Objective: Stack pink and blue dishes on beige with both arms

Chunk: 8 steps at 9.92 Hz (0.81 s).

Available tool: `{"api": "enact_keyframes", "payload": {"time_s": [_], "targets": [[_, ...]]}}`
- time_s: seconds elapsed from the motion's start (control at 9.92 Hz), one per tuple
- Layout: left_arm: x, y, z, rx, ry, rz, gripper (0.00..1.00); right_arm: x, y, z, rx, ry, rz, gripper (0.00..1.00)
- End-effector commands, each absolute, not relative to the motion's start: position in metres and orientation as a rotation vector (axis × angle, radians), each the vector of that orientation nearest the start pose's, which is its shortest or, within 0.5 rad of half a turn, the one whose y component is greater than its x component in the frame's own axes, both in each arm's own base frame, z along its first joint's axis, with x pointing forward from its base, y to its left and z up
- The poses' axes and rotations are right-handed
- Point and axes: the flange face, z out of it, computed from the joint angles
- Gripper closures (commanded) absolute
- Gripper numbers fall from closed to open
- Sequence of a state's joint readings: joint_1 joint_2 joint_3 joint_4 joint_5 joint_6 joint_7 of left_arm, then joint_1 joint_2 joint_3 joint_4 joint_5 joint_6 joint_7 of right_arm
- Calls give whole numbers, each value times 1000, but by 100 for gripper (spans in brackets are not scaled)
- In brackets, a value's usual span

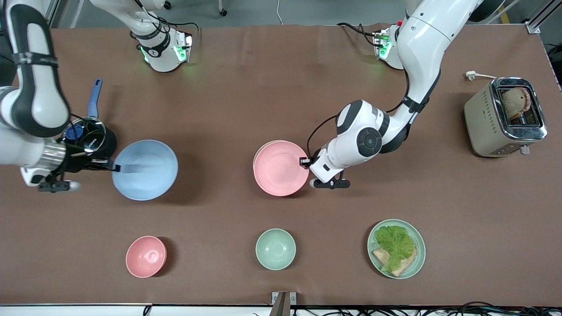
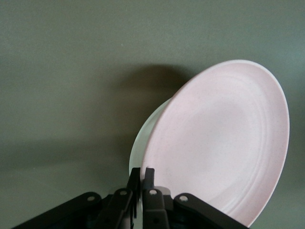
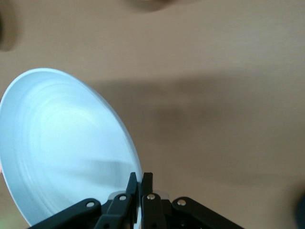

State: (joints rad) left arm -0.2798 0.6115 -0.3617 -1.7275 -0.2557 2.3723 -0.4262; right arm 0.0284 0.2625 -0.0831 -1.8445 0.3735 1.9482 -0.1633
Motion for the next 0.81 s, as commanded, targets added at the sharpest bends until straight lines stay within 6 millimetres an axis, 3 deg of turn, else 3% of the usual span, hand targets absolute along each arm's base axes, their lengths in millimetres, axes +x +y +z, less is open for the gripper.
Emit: {"api": "enact_keyframes", "payload": {"time_s": [0.0,0.3,0.71], "targets": [[542,-382,250,-3482,-46,271,100,598,53,386,-2812,118,182,99],[548,-377,249,-3485,-68,268,100,595,106,386,-2810,138,177,99],[547,-382,250,-3488,-55,263,100,594,112,385,-2809,143,176,99]]}}
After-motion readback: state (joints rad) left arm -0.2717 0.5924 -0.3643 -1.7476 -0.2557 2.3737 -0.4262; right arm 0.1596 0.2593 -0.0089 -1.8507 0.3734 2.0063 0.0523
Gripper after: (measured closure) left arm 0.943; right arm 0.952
